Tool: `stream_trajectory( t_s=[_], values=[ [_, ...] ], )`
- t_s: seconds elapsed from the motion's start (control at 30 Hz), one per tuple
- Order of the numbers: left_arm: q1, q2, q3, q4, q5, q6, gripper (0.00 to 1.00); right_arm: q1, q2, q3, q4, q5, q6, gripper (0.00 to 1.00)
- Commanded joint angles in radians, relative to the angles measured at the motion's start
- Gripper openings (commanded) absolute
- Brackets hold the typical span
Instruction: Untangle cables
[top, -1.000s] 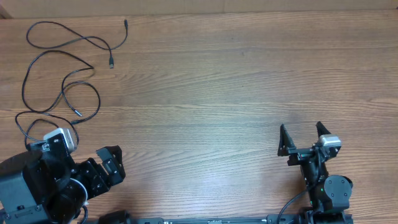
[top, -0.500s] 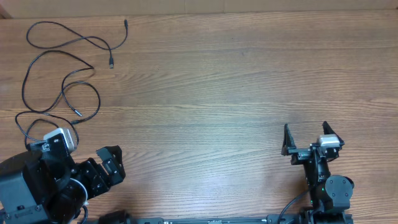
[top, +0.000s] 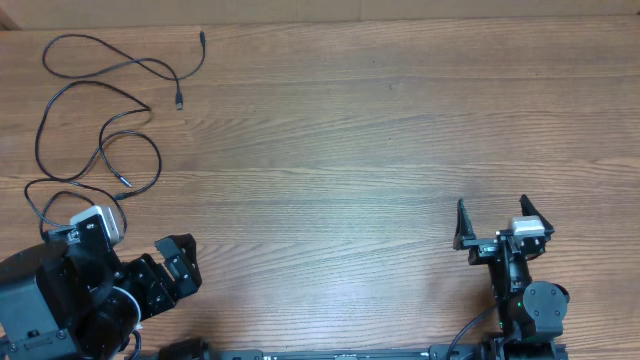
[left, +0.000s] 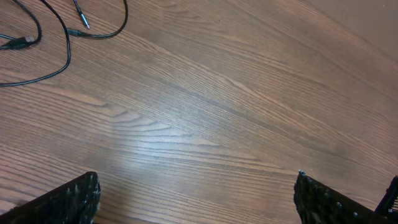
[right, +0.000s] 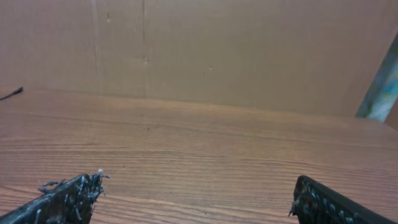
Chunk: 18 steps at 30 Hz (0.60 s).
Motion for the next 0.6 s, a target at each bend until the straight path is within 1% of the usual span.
stream_trajectory(
  t_s=[0.0,0.1,0.57],
  values=[
    [-0.006,0.0,-0.003,0.003,-0.013,0.011,1.0,-0.003,-0.012,-0.01,0.002,0.006,0.024,1.0],
    [-0.006,0.0,-0.003,0.003,-0.013,0.011,1.0,-0.003,-0.012,-0.01,0.002,0.007,0.043,1.0],
    [-0.006,0.0,-0.003,0.003,-0.013,0.011,1.0,-0.003,-0.011,-0.01,0.007,0.009,0.039,1.0]
  ],
)
